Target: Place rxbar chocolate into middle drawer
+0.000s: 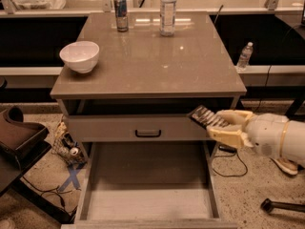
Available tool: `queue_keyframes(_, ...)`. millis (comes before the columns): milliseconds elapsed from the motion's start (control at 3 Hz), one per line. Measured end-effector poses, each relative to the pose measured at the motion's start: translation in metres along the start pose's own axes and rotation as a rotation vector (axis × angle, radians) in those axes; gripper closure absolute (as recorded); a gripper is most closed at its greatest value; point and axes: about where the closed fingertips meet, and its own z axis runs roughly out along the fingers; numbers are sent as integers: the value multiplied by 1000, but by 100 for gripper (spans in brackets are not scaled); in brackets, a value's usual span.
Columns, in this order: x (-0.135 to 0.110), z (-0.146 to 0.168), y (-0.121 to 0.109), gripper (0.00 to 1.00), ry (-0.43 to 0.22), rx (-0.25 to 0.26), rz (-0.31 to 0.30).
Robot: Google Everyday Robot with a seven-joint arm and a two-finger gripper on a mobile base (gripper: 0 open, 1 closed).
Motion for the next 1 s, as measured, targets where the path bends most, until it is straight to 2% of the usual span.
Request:
queue_keyframes(333,44,27,34,100,-57,-65,27)
queue_keyframes(667,97,77,93,100,-90,-188,-50)
queue_keyframes(1000,136,115,127,100,-79,-248,-101)
